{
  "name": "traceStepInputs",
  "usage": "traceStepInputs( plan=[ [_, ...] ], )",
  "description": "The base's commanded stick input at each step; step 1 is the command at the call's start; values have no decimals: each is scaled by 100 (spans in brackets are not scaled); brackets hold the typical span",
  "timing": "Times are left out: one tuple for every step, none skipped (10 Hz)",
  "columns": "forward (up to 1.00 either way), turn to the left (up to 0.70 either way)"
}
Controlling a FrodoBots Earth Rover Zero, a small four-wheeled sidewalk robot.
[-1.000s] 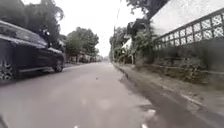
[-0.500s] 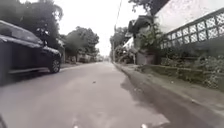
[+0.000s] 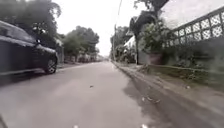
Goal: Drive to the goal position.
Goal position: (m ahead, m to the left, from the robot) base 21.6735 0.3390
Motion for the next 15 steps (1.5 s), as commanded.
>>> traceStepInputs(
  plan=[
    [100, 0],
    [100, 0],
    [100, -2],
    [100, -4],
    [100, -5],
    [100, -5],
    [100, -4],
    [100, -3],
    [100, -2],
    [100, -2],
    [100, -2],
    [100, -2],
    [100, -2],
    [100, -2],
    [100, -2]
  ],
)
